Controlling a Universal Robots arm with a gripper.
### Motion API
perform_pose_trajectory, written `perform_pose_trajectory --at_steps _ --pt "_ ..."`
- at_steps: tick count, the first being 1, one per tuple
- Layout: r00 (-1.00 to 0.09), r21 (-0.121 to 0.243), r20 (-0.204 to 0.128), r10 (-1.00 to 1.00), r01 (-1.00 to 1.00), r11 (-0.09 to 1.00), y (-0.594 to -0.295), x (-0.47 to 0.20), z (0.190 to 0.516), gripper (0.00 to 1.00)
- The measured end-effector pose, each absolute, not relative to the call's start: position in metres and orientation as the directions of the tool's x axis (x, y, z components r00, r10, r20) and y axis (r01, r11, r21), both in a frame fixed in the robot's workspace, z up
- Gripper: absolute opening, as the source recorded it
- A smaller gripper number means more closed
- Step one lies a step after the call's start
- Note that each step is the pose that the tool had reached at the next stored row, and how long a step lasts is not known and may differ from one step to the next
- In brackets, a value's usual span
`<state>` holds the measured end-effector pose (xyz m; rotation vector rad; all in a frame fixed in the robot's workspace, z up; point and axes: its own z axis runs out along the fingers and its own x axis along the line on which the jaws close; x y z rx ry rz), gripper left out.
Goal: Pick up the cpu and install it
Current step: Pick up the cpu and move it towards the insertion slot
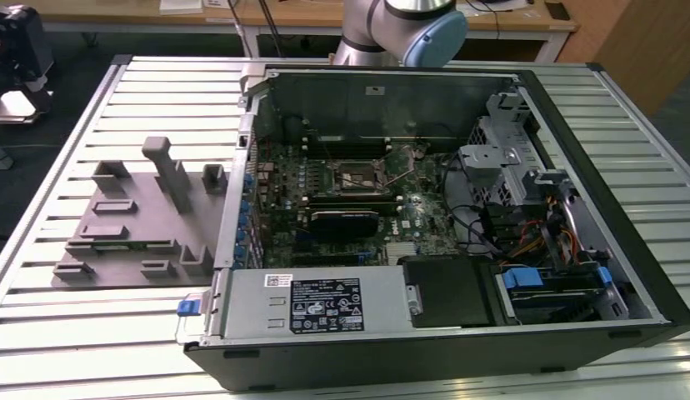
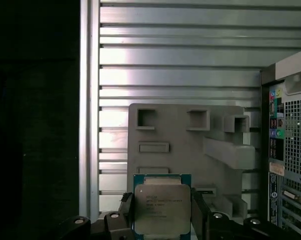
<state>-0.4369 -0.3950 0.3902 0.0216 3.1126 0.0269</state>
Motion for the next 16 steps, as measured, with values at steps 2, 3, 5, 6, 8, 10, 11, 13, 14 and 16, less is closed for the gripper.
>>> perform_pose_trajectory --at_steps 2,3,5,6,8,10,11,13,14,16 --pt "-0.999 0.017 -0.029 0.014 0.014 1.0 -0.395 -0.437 0.394 0.54" --pt "-0.999 0.018 -0.029 0.014 0.014 1.0 -0.395 -0.437 0.397 0.54" --pt "-0.999 0.018 -0.029 0.014 0.014 1.0 -0.395 -0.437 0.402 0.54" --pt "-0.999 0.018 -0.029 0.014 0.014 1.0 -0.395 -0.437 0.404 0.54" --pt "-0.999 0.017 -0.029 0.014 0.014 1.0 -0.395 -0.437 0.409 0.54" --pt "-0.999 0.018 -0.029 0.014 0.014 1.0 -0.395 -0.437 0.413 0.54" --pt "-0.999 0.018 -0.029 0.014 0.014 1.0 -0.395 -0.437 0.416 0.54" --pt "-0.999 0.018 -0.029 0.014 0.014 1.0 -0.395 -0.437 0.419 0.54" --pt "-0.999 0.018 -0.029 0.014 0.014 1.0 -0.395 -0.437 0.42 0.54" --pt "-0.999 0.018 -0.029 0.014 0.014 1.0 -0.395 -0.437 0.42 0.54"
